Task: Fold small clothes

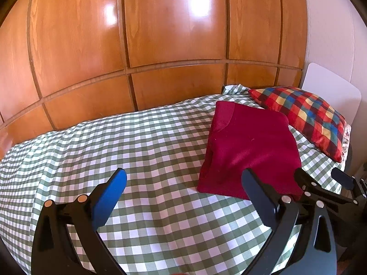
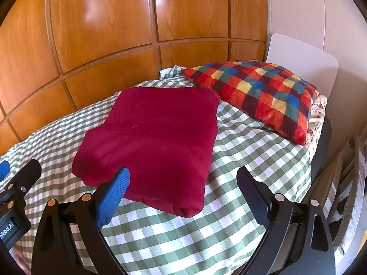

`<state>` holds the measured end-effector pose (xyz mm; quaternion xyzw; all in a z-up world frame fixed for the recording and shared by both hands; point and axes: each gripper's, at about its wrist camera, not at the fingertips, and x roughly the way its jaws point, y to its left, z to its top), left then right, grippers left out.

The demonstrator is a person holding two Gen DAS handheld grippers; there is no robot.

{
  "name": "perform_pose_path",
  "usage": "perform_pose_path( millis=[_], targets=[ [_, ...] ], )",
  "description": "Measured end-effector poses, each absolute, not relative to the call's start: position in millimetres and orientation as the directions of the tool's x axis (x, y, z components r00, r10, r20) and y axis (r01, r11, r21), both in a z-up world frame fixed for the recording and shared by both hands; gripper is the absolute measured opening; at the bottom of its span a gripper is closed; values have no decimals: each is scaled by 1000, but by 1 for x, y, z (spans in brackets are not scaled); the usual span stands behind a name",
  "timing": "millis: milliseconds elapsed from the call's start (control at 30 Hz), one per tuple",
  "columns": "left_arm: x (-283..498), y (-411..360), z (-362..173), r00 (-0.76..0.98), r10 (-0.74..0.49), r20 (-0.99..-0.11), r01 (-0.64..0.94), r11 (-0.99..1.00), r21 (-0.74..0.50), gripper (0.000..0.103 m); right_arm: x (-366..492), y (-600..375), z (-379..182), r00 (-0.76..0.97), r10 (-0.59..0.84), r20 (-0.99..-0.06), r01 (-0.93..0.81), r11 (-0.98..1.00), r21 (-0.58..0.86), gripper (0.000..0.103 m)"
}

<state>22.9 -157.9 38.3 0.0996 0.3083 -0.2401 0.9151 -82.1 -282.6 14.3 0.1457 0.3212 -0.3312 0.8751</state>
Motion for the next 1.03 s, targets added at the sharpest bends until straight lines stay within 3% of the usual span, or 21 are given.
perform_pose_path(
  millis=[667, 1033],
  targets=[
    [18, -162, 41, 689, -416, -593, 536, 844, 31, 98, -83, -282, 8, 570, -483, -664, 675, 737, 44, 93],
    [24, -164, 30, 663, -401, -632, 526, 851, 11, 100, -82, -295, 5, 562, -481, -672, 678, 734, 41, 93]
  ],
)
